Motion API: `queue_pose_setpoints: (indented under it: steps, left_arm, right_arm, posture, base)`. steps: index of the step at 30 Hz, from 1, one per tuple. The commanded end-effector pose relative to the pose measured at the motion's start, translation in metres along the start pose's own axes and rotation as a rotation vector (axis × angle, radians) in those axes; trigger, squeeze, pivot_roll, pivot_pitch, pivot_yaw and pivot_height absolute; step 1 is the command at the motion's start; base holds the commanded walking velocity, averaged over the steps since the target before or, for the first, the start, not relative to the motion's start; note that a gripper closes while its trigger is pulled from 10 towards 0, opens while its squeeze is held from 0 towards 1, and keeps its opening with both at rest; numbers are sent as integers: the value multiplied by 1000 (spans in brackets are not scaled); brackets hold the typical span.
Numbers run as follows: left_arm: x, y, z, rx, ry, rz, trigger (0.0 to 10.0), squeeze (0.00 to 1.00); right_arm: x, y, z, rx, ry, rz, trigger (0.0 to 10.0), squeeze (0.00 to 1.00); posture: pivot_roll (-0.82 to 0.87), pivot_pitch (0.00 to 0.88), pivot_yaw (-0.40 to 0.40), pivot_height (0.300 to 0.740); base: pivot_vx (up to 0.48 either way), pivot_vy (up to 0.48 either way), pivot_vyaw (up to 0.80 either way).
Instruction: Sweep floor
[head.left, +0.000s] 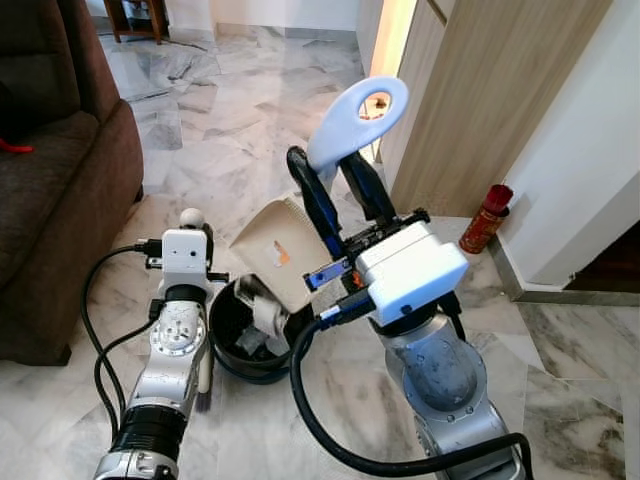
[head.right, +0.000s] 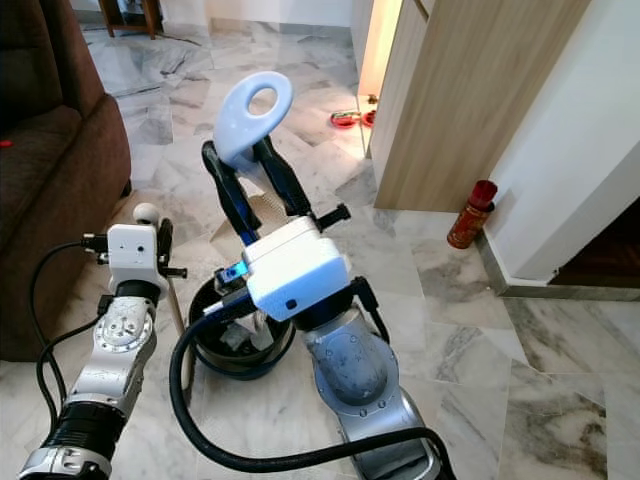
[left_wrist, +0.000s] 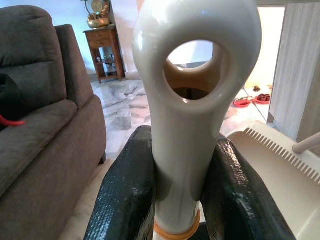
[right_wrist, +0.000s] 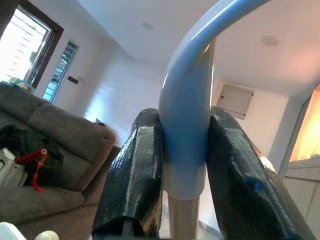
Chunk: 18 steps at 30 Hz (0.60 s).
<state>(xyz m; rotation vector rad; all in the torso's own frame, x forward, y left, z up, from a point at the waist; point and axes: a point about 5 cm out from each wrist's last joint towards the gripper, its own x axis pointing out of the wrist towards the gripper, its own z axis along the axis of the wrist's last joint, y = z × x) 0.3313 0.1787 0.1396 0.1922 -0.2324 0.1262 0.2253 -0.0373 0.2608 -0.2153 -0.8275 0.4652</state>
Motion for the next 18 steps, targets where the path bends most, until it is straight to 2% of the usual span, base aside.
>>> queue_pose_setpoints:
  steps: [1, 8, 11, 13, 14, 18]
  left_arm:
    - [0, -3, 13, -8, -74, -16, 10000, 0]
    - [0, -4, 12, -9, -73, -17, 10000, 0]
    - [0, -5, 13, -13, -74, -22, 10000, 0]
    - [0, -5, 13, -13, -73, -23, 10000, 0]
    - [0, -5, 13, -13, -73, -23, 10000, 0]
    - [0, -5, 13, -12, -72, -24, 10000, 0]
  right_arm:
    - [3, -1, 13, -29, -90, -7, 10000, 0]
    - [3, -14, 4, -44, -35, -83, 10000, 0]
    - [1, -37, -10, -26, 46, -199, 10000, 0]
    - [-1, -48, -16, -19, 80, -256, 10000, 0]
    - [-1, -48, -16, -19, 80, -256, 10000, 0]
    - [-12, -79, -30, -87, 154, -388, 10000, 0]
  posture:
    - [91, 106, -85, 740]
    - [90, 105, -86, 740]
    - [89, 104, -85, 740]
    - [90, 104, -84, 740]
    - [90, 104, -84, 740]
    - [91, 107, -82, 740]
  base:
    - [0, 0, 0]
    - [0, 0, 0]
    - [0, 0, 0]
    - [0, 0, 0]
    - [0, 0, 0]
    - [0, 0, 0]
